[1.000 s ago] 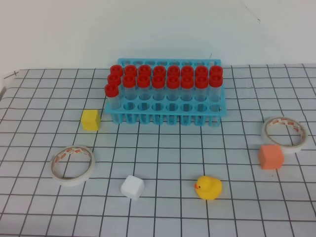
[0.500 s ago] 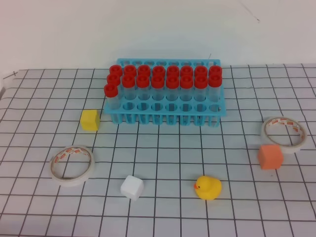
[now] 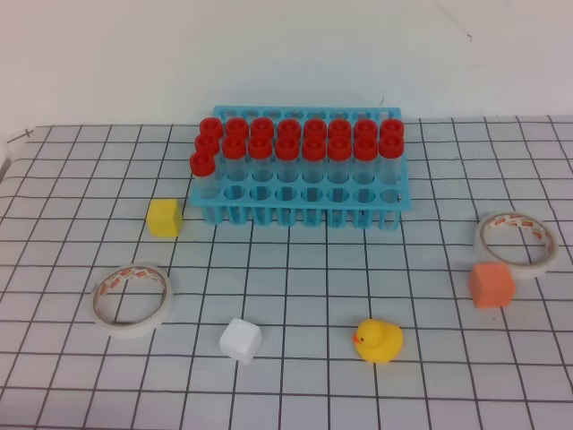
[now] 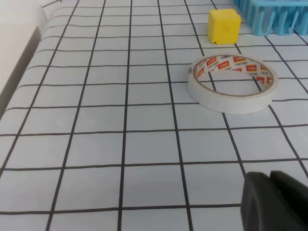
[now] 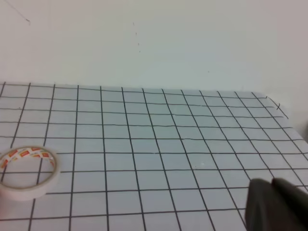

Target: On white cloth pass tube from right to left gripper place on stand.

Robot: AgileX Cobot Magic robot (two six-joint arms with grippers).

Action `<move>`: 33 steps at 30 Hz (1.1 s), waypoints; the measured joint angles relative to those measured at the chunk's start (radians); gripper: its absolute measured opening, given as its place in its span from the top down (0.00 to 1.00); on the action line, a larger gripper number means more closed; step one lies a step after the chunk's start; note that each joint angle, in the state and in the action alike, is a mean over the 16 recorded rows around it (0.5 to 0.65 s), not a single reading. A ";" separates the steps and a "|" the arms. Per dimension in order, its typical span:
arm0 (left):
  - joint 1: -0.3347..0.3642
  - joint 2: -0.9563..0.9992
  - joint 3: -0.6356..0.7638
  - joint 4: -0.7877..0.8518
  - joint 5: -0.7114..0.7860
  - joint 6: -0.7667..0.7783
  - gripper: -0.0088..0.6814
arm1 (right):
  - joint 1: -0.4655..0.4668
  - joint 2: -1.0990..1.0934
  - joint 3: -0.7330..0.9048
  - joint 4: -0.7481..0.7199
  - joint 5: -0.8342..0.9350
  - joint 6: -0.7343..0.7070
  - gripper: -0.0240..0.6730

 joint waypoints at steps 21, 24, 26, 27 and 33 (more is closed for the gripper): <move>0.000 0.000 0.000 0.001 0.000 -0.001 0.99 | -0.107 -0.250 0.360 0.286 -0.226 -0.425 0.97; 0.000 -0.001 0.000 0.001 0.000 -0.001 0.99 | -0.100 -0.287 0.443 0.291 -0.273 -0.423 0.97; 0.000 -0.001 0.000 0.001 0.000 -0.001 0.99 | -0.091 -0.301 0.490 0.291 -0.297 -0.409 0.97; 0.000 -0.001 0.000 0.001 0.000 -0.001 0.99 | -0.085 -0.306 0.510 0.292 -0.304 -0.400 0.97; 0.000 -0.002 0.000 0.002 0.000 -0.001 0.99 | -0.042 -0.311 0.578 0.303 -0.295 -0.324 0.97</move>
